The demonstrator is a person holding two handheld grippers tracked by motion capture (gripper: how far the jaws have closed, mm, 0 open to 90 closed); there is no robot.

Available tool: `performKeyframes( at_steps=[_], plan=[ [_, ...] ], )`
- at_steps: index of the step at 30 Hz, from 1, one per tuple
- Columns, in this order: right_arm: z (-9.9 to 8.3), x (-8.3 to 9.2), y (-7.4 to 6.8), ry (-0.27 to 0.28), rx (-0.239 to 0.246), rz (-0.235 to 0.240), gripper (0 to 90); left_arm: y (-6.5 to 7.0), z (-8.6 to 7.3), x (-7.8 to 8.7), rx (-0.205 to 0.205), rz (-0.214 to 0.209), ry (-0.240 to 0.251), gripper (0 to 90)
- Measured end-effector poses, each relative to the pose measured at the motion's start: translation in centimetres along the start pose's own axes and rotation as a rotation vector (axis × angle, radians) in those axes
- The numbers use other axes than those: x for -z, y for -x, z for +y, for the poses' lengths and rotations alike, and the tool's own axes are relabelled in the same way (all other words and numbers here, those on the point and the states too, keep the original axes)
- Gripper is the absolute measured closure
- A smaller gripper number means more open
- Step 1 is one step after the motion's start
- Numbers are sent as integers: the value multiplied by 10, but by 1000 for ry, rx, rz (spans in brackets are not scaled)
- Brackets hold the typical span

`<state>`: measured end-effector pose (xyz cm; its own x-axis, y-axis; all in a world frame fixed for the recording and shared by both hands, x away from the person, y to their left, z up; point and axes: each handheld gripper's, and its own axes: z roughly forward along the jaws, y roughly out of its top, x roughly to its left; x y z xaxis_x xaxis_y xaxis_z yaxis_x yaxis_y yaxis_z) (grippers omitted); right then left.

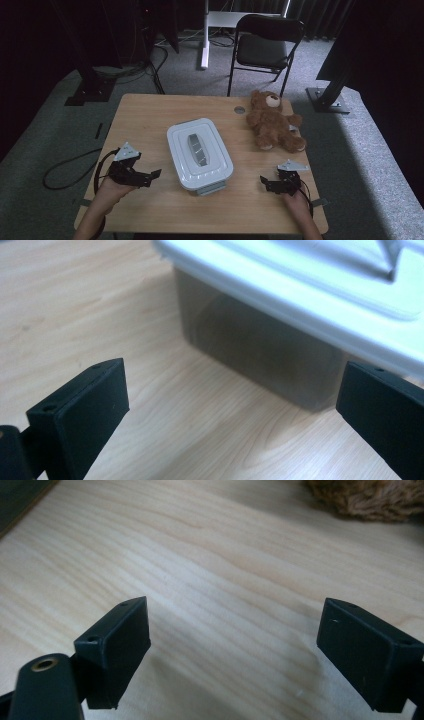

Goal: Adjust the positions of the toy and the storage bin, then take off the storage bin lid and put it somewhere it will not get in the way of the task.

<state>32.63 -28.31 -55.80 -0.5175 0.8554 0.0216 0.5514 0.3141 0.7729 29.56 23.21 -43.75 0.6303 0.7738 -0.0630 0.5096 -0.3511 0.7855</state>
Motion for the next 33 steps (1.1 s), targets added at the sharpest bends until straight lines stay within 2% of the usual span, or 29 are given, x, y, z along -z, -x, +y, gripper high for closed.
performKeyframes(
  at_steps=[7,11,13,20,26,27,33],
  plan=[
    [-1,0,2,-8,-24,-8,131,18,23,-4,-28,-33,23,11],
    [0,-3,0,-50,-9,-24,131,24,33,-7,-46,-41,27,11],
    [1,-3,-1,-54,3,-33,131,27,38,-10,-49,-46,23,11],
    [1,-3,-1,-54,-5,-40,130,38,52,-19,-69,-79,11,12],
    [1,-3,-1,-55,-5,-40,129,54,63,-27,-106,-82,1,11],
    [1,-3,-1,-54,-6,-41,129,58,65,-30,-119,-85,-1,12],
    [1,-3,0,-55,-9,-44,130,68,73,-47,-130,-118,-28,12]
  ],
)
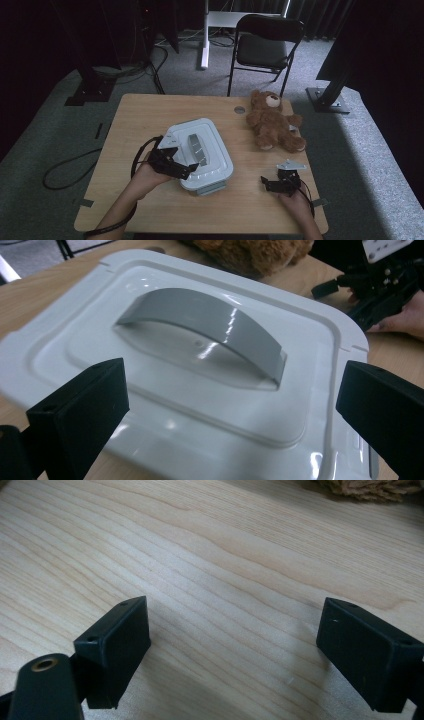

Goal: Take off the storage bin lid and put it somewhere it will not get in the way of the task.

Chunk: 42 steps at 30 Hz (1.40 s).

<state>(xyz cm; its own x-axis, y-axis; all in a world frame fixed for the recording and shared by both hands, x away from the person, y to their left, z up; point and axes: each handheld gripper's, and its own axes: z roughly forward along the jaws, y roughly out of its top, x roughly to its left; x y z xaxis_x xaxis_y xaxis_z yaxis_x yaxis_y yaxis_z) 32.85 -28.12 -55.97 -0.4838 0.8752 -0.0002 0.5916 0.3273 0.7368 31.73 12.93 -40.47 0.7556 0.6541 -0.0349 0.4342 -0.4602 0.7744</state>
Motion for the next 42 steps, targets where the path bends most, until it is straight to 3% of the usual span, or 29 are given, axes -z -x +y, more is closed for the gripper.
performKeyframes(
  at_steps=[7,12,21,23,26,29,34,39,42],
  plan=[
    [0,0,0,0,-1,0,130,0,4,-22,26,-32,-30,12],
    [0,0,0,1,0,0,130,1,8,-37,39,-28,-47,12],
    [0,0,0,0,3,1,132,0,14,-46,81,-15,-40,13],
    [0,0,0,1,2,1,131,0,14,-47,85,-6,-31,65],
    [0,0,0,1,3,1,132,0,15,-49,109,23,-24,65],
    [0,0,0,1,2,1,131,0,15,-49,129,14,-10,158],
    [0,0,0,1,2,1,132,0,16,-51,134,39,-18,194],
    [0,0,0,1,2,1,132,0,16,-49,128,10,-19,292],
    [0,0,0,1,2,1,132,-1,16,-48,150,-10,-13,328]
  ],
)
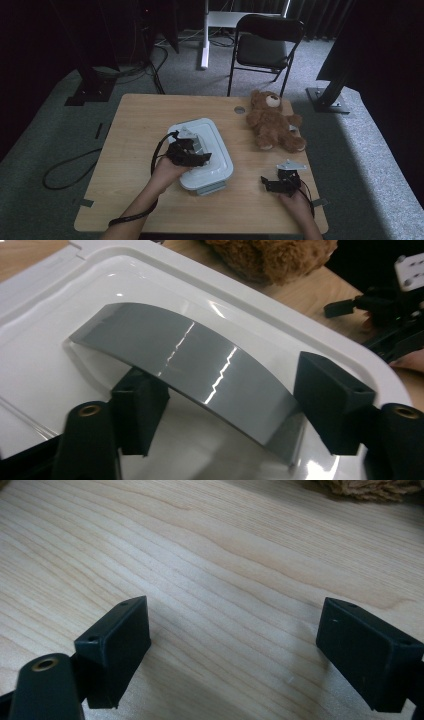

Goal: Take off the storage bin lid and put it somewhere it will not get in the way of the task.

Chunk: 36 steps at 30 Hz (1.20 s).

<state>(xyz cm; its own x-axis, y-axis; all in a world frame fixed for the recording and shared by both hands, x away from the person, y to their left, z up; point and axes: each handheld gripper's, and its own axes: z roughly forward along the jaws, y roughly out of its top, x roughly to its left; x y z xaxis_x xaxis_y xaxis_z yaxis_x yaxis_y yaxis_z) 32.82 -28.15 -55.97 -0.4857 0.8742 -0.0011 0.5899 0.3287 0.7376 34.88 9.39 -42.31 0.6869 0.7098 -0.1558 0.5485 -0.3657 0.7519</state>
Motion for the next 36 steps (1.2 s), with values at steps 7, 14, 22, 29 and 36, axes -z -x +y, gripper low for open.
performKeyframes(
  at_steps=[7,14,22,29,36],
  plan=[
    [0,0,0,0,0,0,132,-5,-2,1,32,-32,26,440],
    [0,0,0,0,-1,0,132,-7,-5,2,60,-45,47,496],
    [0,0,0,0,-1,0,132,-4,-4,8,55,-55,65,531],
    [0,0,0,0,-1,0,132,-3,-2,14,51,-67,84,563],
    [0,0,0,1,0,-1,132,-2,1,27,41,-71,117,581]
  ],
)
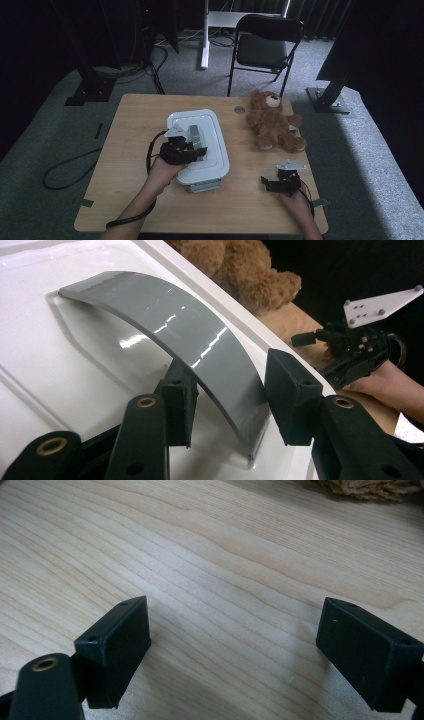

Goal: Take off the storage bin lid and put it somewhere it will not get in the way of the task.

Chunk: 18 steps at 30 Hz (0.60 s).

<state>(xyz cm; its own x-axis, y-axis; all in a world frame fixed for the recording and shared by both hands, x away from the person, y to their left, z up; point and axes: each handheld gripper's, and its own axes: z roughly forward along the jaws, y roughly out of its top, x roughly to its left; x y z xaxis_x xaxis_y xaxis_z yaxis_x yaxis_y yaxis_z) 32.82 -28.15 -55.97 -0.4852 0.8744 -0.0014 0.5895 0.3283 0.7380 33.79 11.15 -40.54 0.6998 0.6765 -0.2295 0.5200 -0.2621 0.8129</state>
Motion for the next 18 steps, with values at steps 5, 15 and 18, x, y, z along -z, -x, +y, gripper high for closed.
performKeyframes(
  at_steps=[5,15,18],
  plan=[
    [0,0,0,0,1,0,132,-2,3,11,-3,10,26,608],
    [0,0,0,-1,-2,1,132,-9,5,31,-1,33,51,627],
    [0,0,0,-1,0,1,132,-11,5,41,-4,42,63,627]
  ],
)
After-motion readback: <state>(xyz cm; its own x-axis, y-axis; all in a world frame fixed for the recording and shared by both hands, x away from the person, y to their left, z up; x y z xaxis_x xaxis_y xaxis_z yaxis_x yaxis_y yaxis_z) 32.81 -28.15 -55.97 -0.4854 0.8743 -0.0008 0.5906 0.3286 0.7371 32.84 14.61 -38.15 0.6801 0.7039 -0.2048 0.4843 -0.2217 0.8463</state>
